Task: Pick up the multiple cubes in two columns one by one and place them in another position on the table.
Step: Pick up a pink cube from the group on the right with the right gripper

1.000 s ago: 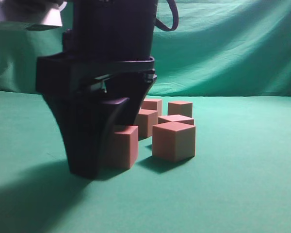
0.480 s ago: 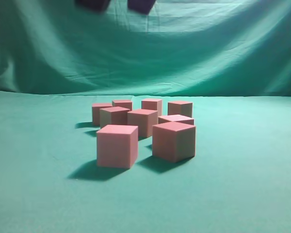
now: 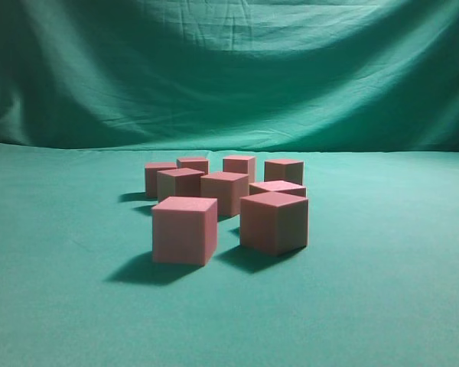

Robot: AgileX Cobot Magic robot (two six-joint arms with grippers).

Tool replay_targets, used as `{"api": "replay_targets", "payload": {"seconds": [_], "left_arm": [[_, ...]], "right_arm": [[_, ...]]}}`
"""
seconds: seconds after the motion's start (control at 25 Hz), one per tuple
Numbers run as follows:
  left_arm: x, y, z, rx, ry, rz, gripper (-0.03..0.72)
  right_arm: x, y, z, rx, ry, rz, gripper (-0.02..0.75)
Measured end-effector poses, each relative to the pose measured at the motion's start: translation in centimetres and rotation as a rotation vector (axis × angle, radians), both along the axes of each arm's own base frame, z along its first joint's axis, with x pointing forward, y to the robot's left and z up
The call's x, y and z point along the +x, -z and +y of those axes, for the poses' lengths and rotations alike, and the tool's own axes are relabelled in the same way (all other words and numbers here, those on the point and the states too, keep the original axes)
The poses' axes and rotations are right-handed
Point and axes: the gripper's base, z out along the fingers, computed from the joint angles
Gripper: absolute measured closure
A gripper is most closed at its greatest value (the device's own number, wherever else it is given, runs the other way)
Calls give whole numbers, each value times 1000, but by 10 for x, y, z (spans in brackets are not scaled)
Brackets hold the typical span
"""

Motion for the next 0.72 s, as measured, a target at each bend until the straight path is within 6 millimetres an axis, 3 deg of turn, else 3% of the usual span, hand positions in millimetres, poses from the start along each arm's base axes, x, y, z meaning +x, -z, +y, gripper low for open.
{"api": "replay_targets", "payload": {"seconds": [0.2, 0.4, 0.52, 0.72], "left_arm": [[0, 0, 0, 0, 0, 0, 688], [0, 0, 0, 0, 0, 0, 688], [0, 0, 0, 0, 0, 0, 688], [0, 0, 0, 0, 0, 0, 688]], "right_arm": [[40, 0, -58, 21, 309, 8, 162], [72, 9, -109, 162, 564, 57, 162], [93, 25, -135, 224, 679, 106, 162], [128, 67, -162, 313, 746, 242, 162]]}}
